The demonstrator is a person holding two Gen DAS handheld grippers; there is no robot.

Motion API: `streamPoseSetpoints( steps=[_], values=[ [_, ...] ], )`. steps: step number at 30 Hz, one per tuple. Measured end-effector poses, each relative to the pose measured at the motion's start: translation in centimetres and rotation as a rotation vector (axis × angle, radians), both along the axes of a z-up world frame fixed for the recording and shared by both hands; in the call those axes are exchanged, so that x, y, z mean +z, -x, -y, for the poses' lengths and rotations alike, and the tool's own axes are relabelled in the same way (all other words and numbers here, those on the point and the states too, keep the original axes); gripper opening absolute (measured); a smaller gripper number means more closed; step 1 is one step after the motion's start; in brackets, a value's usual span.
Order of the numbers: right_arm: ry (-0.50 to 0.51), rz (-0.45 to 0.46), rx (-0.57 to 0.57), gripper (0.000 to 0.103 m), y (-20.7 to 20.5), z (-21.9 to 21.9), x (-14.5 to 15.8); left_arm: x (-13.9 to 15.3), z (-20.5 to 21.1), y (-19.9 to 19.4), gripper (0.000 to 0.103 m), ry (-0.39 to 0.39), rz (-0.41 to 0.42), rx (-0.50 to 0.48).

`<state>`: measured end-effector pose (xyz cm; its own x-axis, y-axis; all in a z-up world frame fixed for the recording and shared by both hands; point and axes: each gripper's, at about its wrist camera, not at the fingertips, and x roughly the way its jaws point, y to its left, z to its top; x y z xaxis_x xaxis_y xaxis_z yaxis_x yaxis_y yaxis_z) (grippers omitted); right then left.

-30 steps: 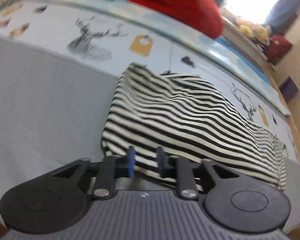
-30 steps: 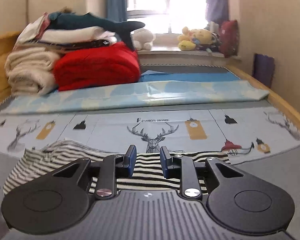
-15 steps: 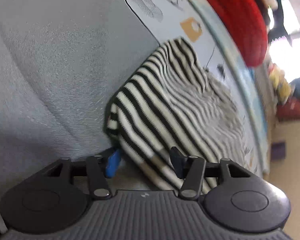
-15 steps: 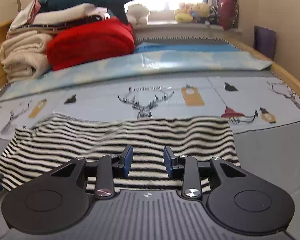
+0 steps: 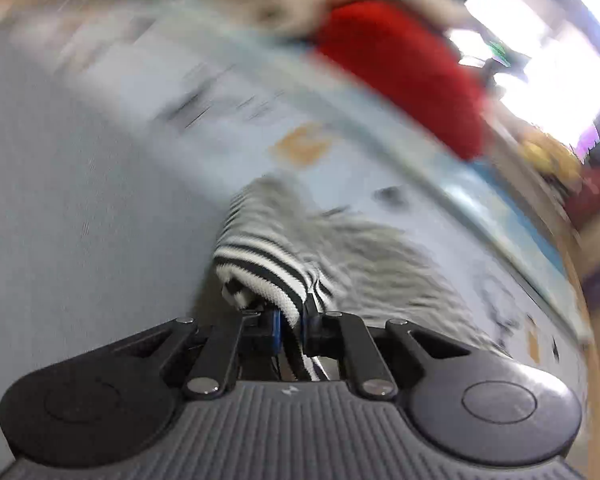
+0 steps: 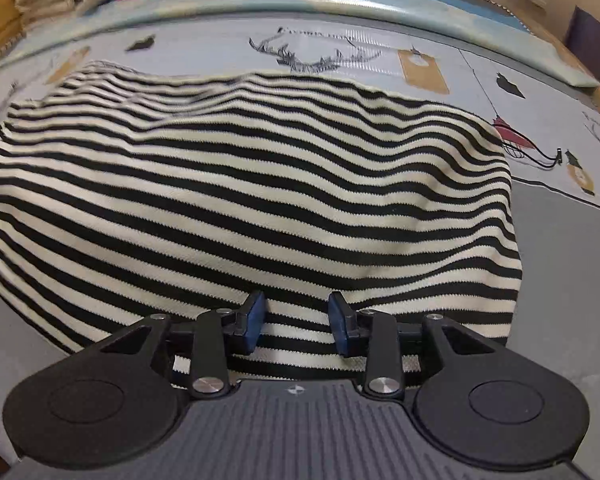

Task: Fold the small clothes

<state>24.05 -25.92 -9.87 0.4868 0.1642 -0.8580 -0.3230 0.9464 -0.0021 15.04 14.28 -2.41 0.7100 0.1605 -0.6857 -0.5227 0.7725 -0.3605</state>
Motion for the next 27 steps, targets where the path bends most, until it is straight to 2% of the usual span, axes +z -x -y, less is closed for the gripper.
streamPoseSetpoints(
  steps=[2, 3, 6, 8, 10, 12, 13, 14, 16, 18, 20, 22, 25, 27],
  values=[
    [-0.08, -0.014, -0.023, 0.037, -0.1, 1.1, 0.3, 4.5, 4.8, -1.8, 0.009, -0.136, 0.066, -0.137],
    [-0.12, -0.009, -0.032, 0.037, -0.1, 1.8, 0.7, 6.0, 7.0, -2.5, 0.009, -0.178, 0.092, -0.195],
    [-0.245, 0.053, -0.107, 0.037, 0.1, 4.7, 2.4, 10.2, 16.1, -5.0, 0.008, -0.252, 0.169, -0.422],
    [-0.311, 0.093, -0.19, 0.037, 0.1, 7.2, 3.6, 11.3, 22.5, -6.2, 0.008, -0.289, 0.185, -0.57],
    [-0.35, 0.121, -0.284, 0.037, 0.5, 9.7, 4.1, 11.0, 29.0, -7.2, 0.008, -0.302, 0.18, -0.707],
    [-0.373, 0.132, -0.365, 0.037, 1.0, 11.9, 4.2, 9.1, 34.5, -8.2, 0.009, -0.297, 0.154, -0.823],
    [-0.381, 0.132, -0.407, 0.037, 1.3, 12.9, 4.1, 7.6, 36.7, -8.7, 0.011, -0.274, 0.124, -0.871],
    [-0.385, 0.129, -0.444, 0.037, 1.6, 13.9, 3.9, 6.0, 38.4, -9.2, 0.021, -0.229, 0.079, -0.92],
    [-0.391, 0.117, -0.525, 0.037, 1.9, 15.9, 3.4, 3.0, 40.8, -9.6, 0.031, -0.128, -0.039, -1.036],
    [-0.392, 0.1, -0.598, 0.039, 2.1, 17.6, 2.8, 2.1, 40.5, -9.1, 0.032, -0.105, -0.062, -1.047],
    [-0.4, 0.078, -0.644, 0.039, 2.3, 18.6, 2.1, 2.4, 37.9, -8.3, 0.044, -0.081, -0.013, -0.985],
    [-0.437, 0.061, -0.634, 0.039, 2.3, 18.6, 1.8, 2.5, 34.2, -7.7, 0.044, -0.051, 0.019, -0.901],
    [-0.496, 0.062, -0.587, 0.041, 1.9, 18.1, 2.0, 1.8, 29.2, -7.8, 0.041, -0.112, -0.002, -0.784],
    [-0.557, 0.034, -0.583, 0.042, 1.5, 17.8, 1.8, 0.4, 26.9, -8.1, 0.04, -0.143, -0.042, -0.746]
  ],
)
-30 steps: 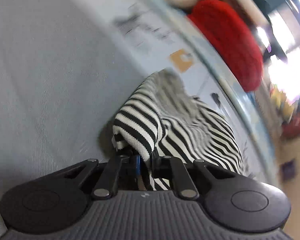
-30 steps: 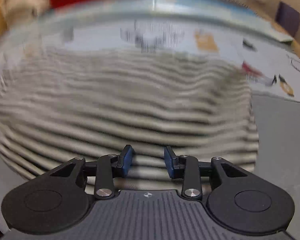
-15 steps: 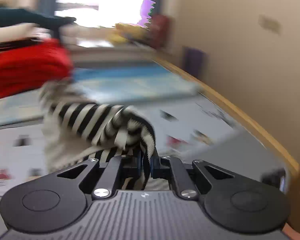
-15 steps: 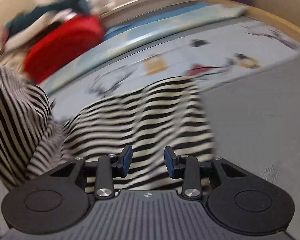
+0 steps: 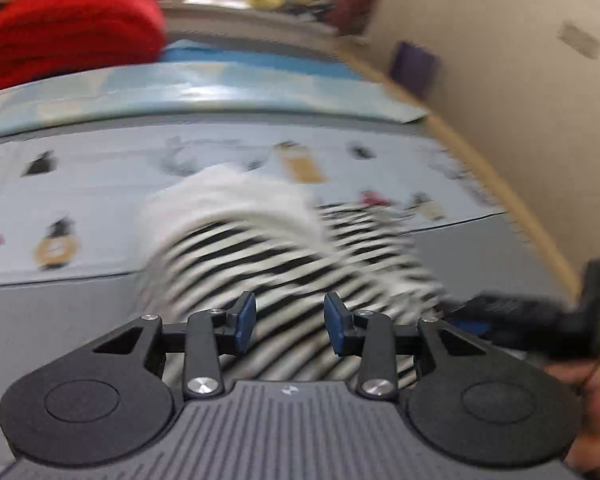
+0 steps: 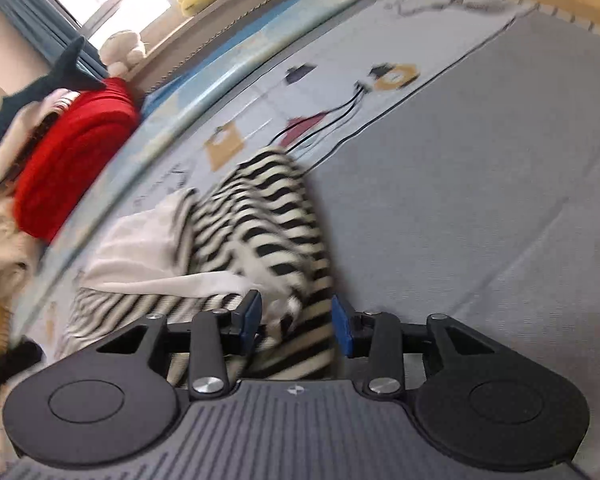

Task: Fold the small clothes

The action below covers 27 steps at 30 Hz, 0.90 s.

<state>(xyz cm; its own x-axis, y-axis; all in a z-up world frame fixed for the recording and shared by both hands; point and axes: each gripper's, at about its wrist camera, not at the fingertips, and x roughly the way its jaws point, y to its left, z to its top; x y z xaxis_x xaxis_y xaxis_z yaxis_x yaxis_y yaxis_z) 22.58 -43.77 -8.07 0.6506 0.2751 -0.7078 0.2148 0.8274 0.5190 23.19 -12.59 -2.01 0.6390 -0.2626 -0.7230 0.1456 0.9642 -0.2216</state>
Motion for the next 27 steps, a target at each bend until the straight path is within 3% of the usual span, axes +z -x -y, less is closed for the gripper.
streamPoseSetpoints(
  steps=[4, 9, 13, 16, 19, 21, 23, 25, 27],
  values=[
    [-0.109, -0.055, -0.023, 0.047, -1.4, -0.4, -1.0, -2.8, -1.7, 0.1, 0.036, -0.029, -0.047, 0.019],
    [-0.147, -0.02, -0.089, 0.048, -1.3, -0.2, -0.1, -3.0, -2.2, 2.2, 0.037, -0.02, -0.027, 0.019],
    [-0.16, -0.001, -0.126, 0.057, -0.7, 0.5, 0.4, -3.0, -2.9, 2.5, 0.049, -0.029, -0.048, 0.029],
    [-0.228, -0.018, -0.042, 0.064, -1.1, -0.4, -0.2, -3.5, -2.7, 2.8, 0.053, -0.031, -0.065, 0.013],
    [-0.099, -0.023, 0.039, 0.064, -1.5, -2.6, 0.1, -3.2, -1.8, 3.9, 0.065, -0.047, -0.038, -0.038],
    [-0.067, -0.038, 0.044, 0.063, -1.7, -3.1, 0.0, -3.5, -0.9, 4.6, 0.073, -0.084, -0.031, -0.086],
    [-0.034, -0.073, 0.047, 0.054, -2.0, -3.3, -0.5, -4.3, 0.5, 5.0, 0.083, -0.156, -0.038, -0.157],
    [0.001, -0.067, 0.06, 0.03, -2.1, -3.6, -0.5, -5.3, 2.0, 5.4, 0.082, -0.28, -0.008, -0.21],
    [0.003, -0.029, 0.073, 0.021, -1.7, -3.8, 0.2, -5.9, 2.8, 5.5, 0.062, -0.395, 0.033, -0.217]
  ],
)
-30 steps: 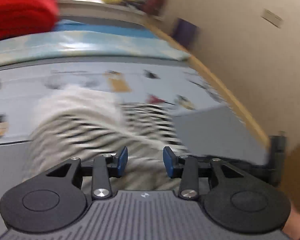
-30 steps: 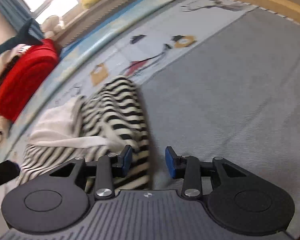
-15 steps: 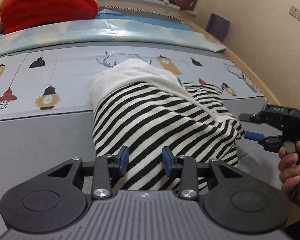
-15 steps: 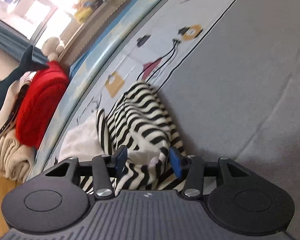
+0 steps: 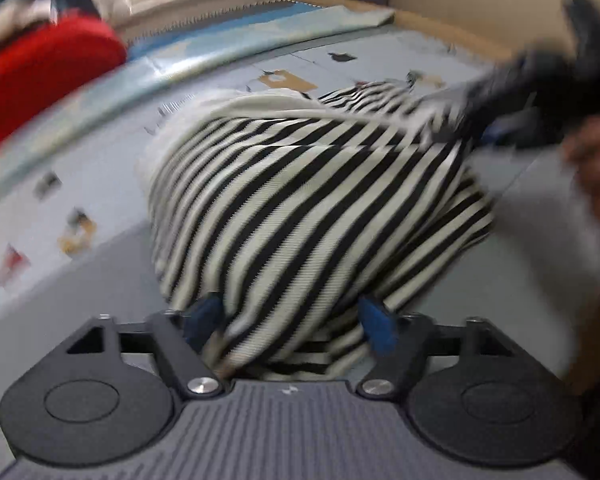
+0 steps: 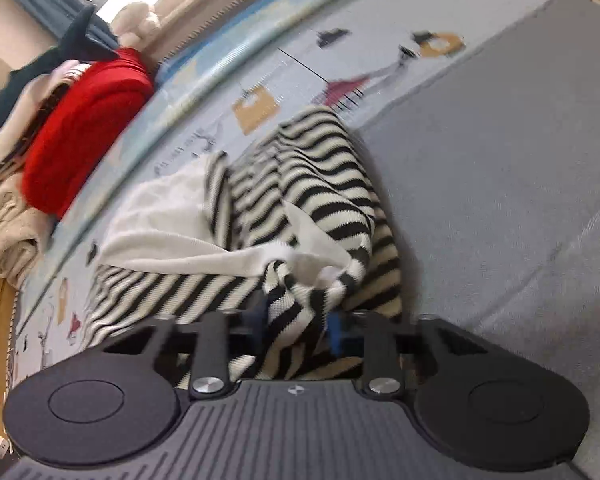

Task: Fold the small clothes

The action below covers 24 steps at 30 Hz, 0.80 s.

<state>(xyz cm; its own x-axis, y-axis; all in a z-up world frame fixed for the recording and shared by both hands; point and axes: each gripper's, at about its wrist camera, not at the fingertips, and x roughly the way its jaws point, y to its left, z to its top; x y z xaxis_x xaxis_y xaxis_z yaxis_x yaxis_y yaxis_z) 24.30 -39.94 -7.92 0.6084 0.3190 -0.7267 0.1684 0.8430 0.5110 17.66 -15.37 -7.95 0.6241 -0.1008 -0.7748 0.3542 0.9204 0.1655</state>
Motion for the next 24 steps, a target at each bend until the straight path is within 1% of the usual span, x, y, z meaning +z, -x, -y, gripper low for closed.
streamPoseSetpoints(
  steps=[1, 2, 3, 4, 5, 6, 7, 8, 9, 10, 11, 12, 13, 14, 15, 16, 17, 19, 20, 21, 22, 24],
  values=[
    [-0.002, 0.027, 0.005, 0.015, 0.3, 0.0, 0.5, -0.1, -0.1, -0.1, 0.033, -0.04, 0.017, 0.008],
    [-0.017, 0.063, 0.005, 0.014, 0.6, 0.3, 1.1, 0.2, -0.5, -0.3, 0.022, -0.042, 0.028, 0.025],
    [-0.047, 0.107, -0.005, 0.013, 1.1, 0.7, 1.8, 1.1, -1.4, -0.4, 0.018, 0.021, 0.037, 0.039],
    [-0.108, 0.181, -0.016, 0.011, 1.8, 1.5, 2.9, 2.3, -2.5, -0.1, 0.007, 0.106, 0.068, 0.056],
    [-0.167, 0.275, -0.013, 0.01, 2.8, 2.2, 4.3, 3.6, -3.3, 0.3, 0.007, 0.151, 0.111, 0.062],
    [-0.185, 0.367, 0.0, 0.009, 3.9, 2.6, 5.7, 4.6, -3.6, 0.8, 0.006, 0.159, 0.142, 0.052],
    [-0.178, 0.413, 0.019, 0.009, 4.8, 2.8, 6.6, 5.3, -3.8, 1.4, 0.006, 0.156, 0.171, 0.022],
    [-0.159, 0.411, 0.026, 0.009, 5.5, 3.0, 6.8, 5.4, -3.8, 1.8, 0.005, 0.158, 0.173, -0.016],
    [-0.139, 0.362, 0.019, 0.009, 5.7, 3.5, 6.4, 4.9, -3.6, 2.0, 0.005, 0.163, 0.13, -0.071],
    [-0.105, 0.254, -0.002, 0.009, 5.6, 4.2, 5.1, 3.6, -3.3, 1.8, 0.005, 0.158, 0.037, -0.133],
    [-0.084, 0.123, -0.028, 0.01, 5.3, 5.0, 3.3, 2.2, -2.9, 1.8, 0.005, 0.127, -0.035, -0.173],
    [-0.082, -0.054, -0.07, 0.01, 5.1, 6.2, 0.5, 0.9, -2.4, 1.9, 0.006, 0.069, -0.066, -0.195],
    [-0.081, -0.182, -0.111, 0.009, 5.2, 7.2, -1.6, 0.0, -2.1, 2.0, 0.007, 0.02, -0.082, -0.204],
    [-0.066, -0.26, -0.157, 0.009, 5.4, 8.1, -2.9, -0.1, -2.3, 2.0, 0.008, 0.026, -0.096, -0.197],
    [-0.052, -0.261, -0.175, 0.01, 5.6, 8.8, -3.0, 0.4, -2.9, 1.8, 0.01, 0.087, -0.101, -0.173],
    [-0.043, -0.214, -0.179, 0.01, 5.8, 9.4, -2.5, 1.1, -3.8, 1.6, 0.014, 0.16, -0.098, -0.148],
    [-0.038, -0.163, -0.189, 0.01, 6.1, 9.7, -1.6, 2.1, -4.8, 1.4, 0.021, 0.248, -0.095, -0.12],
    [-0.055, -0.043, -0.202, 0.013, 6.9, 10.0, 0.1, 3.8, -6.6, 1.0, 0.023, 0.38, -0.061, -0.074],
    [-0.054, 0.016, -0.197, 0.014, 7.3, 9.8, 0.9, 4.4, -7.1, 0.8, 0.023, 0.42, -0.041, -0.057],
    [-0.041, 0.07, -0.174, 0.019, 7.5, 9.3, 1.8, 4.8, -7.5, 0.3, 0.023, 0.451, -0.023, -0.034],
    [-0.023, 0.12, -0.132, 0.024, 7.4, 8.5, 2.6, 5.2, -7.1, -0.3, 0.022, 0.461, -0.017, -0.018],
    [0.003, 0.19, -0.04, 0.029, 6.8, 6.7, 3.5, 4.7, -6.6, -1.2, 0.022, 0.447, -0.03, -0.004]
  ],
)
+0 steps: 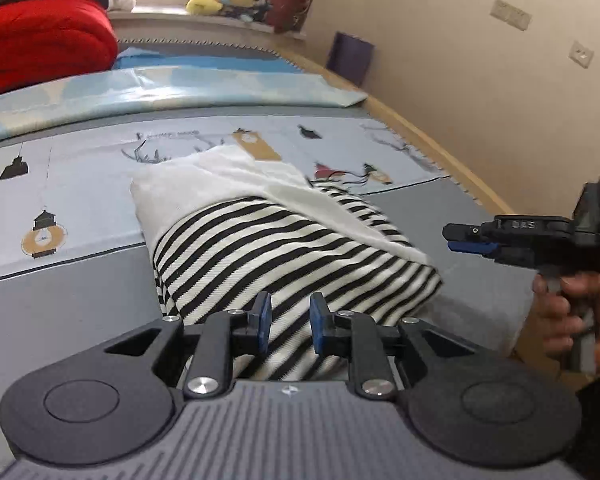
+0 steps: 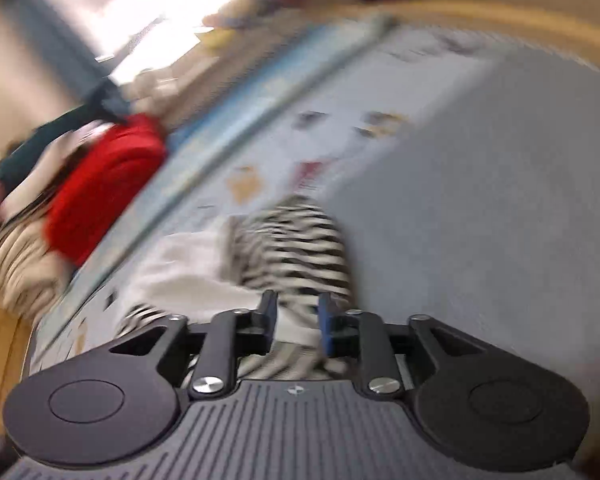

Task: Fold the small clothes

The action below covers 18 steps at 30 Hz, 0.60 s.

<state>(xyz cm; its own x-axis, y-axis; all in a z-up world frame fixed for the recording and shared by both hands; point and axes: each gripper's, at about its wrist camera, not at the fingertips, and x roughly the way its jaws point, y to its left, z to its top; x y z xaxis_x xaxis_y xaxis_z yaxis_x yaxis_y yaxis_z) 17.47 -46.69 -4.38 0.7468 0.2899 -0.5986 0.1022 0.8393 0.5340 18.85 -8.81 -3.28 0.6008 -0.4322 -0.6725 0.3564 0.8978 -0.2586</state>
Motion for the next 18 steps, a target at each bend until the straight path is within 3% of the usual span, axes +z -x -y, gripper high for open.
streamPoseSetpoints(
  steps=[2, 3, 5, 6, 7, 9, 14, 17, 18],
  values=[
    [0.033, 0.015, 0.101, 0.031, -1.2, -2.7, -0.1, -2.8, 1.1, -0.7, 0.022, -0.065, -0.073, -0.024],
    [0.05, -0.001, 0.139, 0.035, -1.8, -3.8, -0.5, -5.0, 1.7, -1.1, 0.022, -0.144, -0.152, -0.037],
    [0.141, -0.118, 0.194, 0.038, -3.2, -5.8, -2.3, -7.7, 2.5, -1.6, 0.022, -0.28, -0.253, -0.059],
    [0.209, -0.231, 0.209, 0.038, -4.1, -6.4, -3.9, -7.7, 2.5, -1.3, 0.022, -0.298, -0.227, -0.065],
    [0.26, -0.359, 0.223, 0.037, -4.6, -6.7, -5.9, -7.1, 2.2, -1.3, 0.022, -0.274, -0.218, -0.068],
    [0.241, -0.361, 0.228, 0.037, -4.6, -6.2, -5.9, -5.7, 0.9, -1.8, 0.023, -0.17, -0.221, -0.034],
    [0.092, -0.237, 0.125, 0.038, -4.7, -4.6, -3.3, -2.6, -2.4, -4.6, 0.028, 0.045, -0.227, 0.027],
    [0.082, -0.114, 0.092, 0.039, -5.1, -4.3, -1.5, -0.4, -4.1, -6.7, 0.051, 0.173, -0.186, 0.083],
    [0.088, -0.092, 0.086, 0.042, -5.3, -4.4, -1.4, 0.0, -4.7, -7.4, 0.054, 0.213, -0.18, 0.098]
  ],
)
